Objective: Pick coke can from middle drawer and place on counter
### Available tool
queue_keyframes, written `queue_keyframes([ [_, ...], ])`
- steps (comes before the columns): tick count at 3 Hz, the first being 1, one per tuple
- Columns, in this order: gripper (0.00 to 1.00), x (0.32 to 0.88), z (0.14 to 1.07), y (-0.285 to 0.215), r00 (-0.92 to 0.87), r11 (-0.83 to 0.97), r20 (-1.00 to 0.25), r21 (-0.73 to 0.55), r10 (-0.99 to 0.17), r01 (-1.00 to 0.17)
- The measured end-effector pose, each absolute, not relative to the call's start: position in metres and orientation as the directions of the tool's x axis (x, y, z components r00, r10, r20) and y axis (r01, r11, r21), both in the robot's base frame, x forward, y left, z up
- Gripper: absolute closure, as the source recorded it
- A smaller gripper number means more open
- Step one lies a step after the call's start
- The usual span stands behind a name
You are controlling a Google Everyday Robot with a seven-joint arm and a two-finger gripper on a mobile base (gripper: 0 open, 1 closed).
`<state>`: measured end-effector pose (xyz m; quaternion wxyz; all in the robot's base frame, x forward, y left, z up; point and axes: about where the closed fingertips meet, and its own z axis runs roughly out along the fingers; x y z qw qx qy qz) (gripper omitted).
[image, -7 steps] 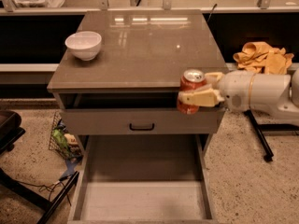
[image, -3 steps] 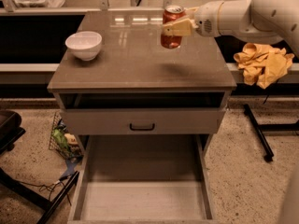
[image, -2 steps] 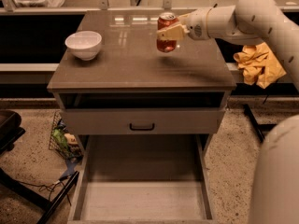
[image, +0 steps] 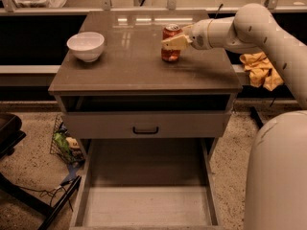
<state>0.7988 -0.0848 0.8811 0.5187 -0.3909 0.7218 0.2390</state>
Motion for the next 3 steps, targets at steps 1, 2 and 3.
queue_keyframes([
  [1, 0.54, 0.7992, 0.8795, -0.0815, -0.157, 0.577, -0.936, -0.058, -0.316, -0.815],
  [2, 0.3, 0.7995, 0.8781, -0.0782, -0.158, 0.573, -0.935, -0.056, -0.316, -0.818],
  [3, 0.07, 0.7997, 0.8766, -0.0748, -0.158, 0.569, -0.935, -0.054, -0.316, -0.82],
])
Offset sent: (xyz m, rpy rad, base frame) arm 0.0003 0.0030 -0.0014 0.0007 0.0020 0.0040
